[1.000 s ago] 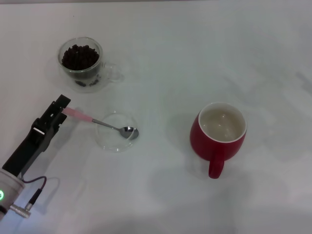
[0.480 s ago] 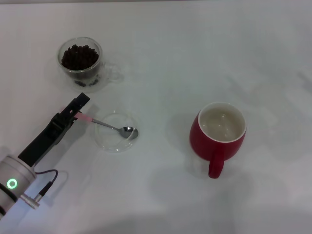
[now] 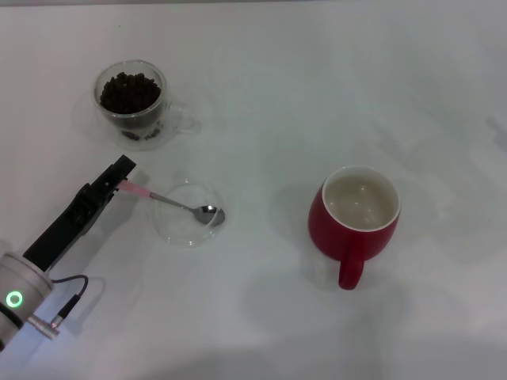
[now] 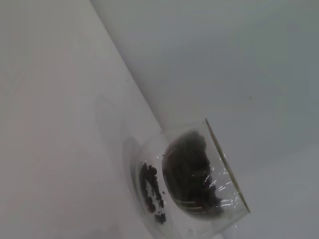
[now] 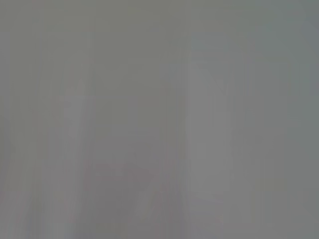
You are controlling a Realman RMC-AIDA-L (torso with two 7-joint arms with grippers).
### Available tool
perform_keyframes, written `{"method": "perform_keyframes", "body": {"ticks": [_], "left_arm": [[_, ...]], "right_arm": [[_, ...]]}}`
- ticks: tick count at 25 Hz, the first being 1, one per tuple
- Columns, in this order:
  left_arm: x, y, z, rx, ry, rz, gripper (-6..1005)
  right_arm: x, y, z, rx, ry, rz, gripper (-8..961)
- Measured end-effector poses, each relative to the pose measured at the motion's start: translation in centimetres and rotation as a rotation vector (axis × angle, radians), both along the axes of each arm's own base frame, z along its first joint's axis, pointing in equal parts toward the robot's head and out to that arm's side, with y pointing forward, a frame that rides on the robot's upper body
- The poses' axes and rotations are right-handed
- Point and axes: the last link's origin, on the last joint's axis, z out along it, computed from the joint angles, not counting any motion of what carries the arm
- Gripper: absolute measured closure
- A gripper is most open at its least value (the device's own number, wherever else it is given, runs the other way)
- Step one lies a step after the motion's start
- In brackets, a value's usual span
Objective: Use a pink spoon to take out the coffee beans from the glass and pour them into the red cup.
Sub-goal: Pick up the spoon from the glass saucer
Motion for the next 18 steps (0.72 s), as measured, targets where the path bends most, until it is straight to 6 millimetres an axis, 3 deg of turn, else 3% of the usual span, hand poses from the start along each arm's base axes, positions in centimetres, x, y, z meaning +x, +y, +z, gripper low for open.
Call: {"method": "perform_keyframes", "body": {"ticks": [3, 9, 15, 18], "left_arm": [[0.0, 0.0, 0.0, 0.000, 0.001, 0.000, 531], [0.0, 0.1, 0.1, 0.001, 0.005, -0.003, 738], [-0.4, 0.3, 0.8, 0.025, 0.021, -0.017, 874], [-0.2, 0.2, 1.2, 0.041, 0.016, -0.047, 874]], "right_arm": [[0.0, 0.0, 0.0, 0.000, 0.001, 0.002, 145], [-0.3, 0.1, -0.2, -0.001, 0.008, 0.011, 145], [-0.4, 0.1, -0.5, -0.002, 0.017, 0.016, 146], [-0.6, 0.0, -0.7, -0.002, 0.024, 0.022, 146]]}}
